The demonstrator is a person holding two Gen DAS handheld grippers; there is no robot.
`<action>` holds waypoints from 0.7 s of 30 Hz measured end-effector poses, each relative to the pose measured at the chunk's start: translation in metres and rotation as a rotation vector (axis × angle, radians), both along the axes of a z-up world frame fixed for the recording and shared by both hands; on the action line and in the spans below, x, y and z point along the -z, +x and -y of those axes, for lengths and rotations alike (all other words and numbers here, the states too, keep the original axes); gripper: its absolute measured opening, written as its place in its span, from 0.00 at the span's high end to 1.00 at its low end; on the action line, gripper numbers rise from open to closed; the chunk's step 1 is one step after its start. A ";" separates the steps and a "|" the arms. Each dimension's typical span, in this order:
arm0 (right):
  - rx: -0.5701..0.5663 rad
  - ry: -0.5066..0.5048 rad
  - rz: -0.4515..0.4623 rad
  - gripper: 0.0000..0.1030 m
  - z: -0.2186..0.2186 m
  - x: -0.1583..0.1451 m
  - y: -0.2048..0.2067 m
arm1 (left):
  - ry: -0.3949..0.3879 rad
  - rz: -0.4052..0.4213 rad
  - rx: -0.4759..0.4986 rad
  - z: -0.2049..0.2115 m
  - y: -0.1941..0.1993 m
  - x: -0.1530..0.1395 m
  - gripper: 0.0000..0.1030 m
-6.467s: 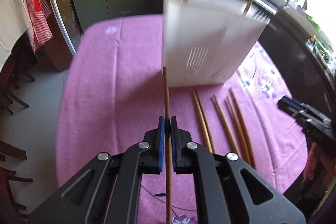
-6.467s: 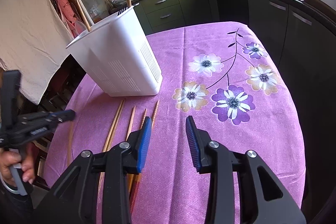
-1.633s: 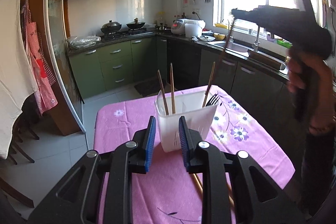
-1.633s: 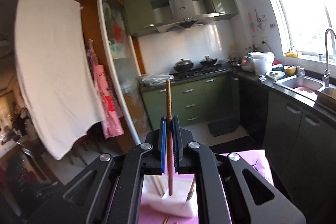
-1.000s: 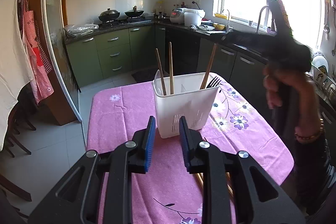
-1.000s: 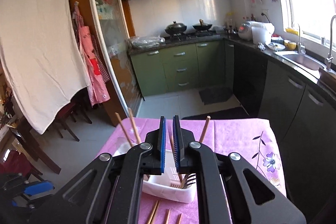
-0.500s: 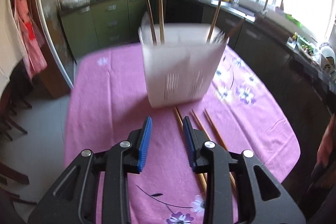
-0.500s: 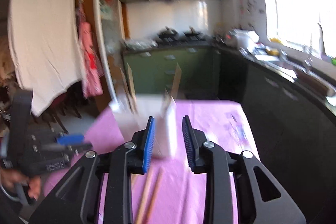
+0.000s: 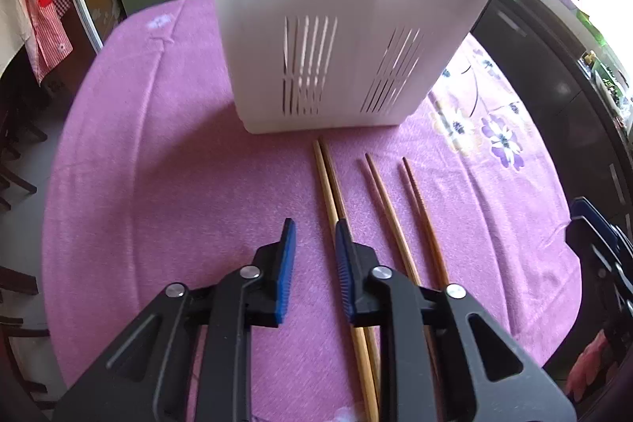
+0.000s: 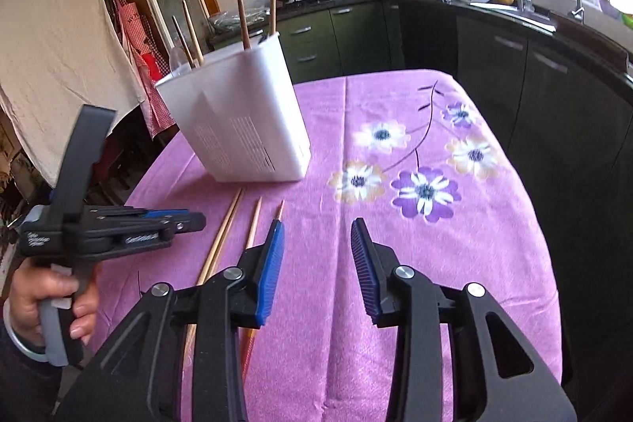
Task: Organize utensils
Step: 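Move both open tools back over the loose chopsticks on the table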
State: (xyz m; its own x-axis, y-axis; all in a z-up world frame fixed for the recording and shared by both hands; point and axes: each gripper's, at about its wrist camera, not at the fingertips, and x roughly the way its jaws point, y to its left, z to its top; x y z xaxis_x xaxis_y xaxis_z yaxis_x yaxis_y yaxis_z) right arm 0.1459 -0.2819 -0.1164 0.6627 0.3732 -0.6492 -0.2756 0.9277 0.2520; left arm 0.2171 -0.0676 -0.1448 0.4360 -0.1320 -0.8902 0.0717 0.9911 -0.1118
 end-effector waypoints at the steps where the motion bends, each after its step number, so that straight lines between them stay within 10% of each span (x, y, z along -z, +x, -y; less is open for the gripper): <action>1: 0.001 0.004 -0.004 0.66 0.001 0.000 0.002 | -0.003 -0.005 -0.002 0.001 0.001 0.002 0.82; 21: 0.003 0.024 -0.040 0.66 0.007 0.005 0.002 | 0.017 -0.026 -0.007 0.008 0.015 0.013 0.83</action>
State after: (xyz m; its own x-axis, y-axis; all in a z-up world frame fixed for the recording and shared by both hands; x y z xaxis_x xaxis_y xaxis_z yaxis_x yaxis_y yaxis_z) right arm 0.1479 -0.2889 -0.1215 0.6375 0.3867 -0.6664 -0.2616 0.9222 0.2848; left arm 0.2322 -0.0755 -0.1577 0.4138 -0.1137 -0.9032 0.0621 0.9934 -0.0966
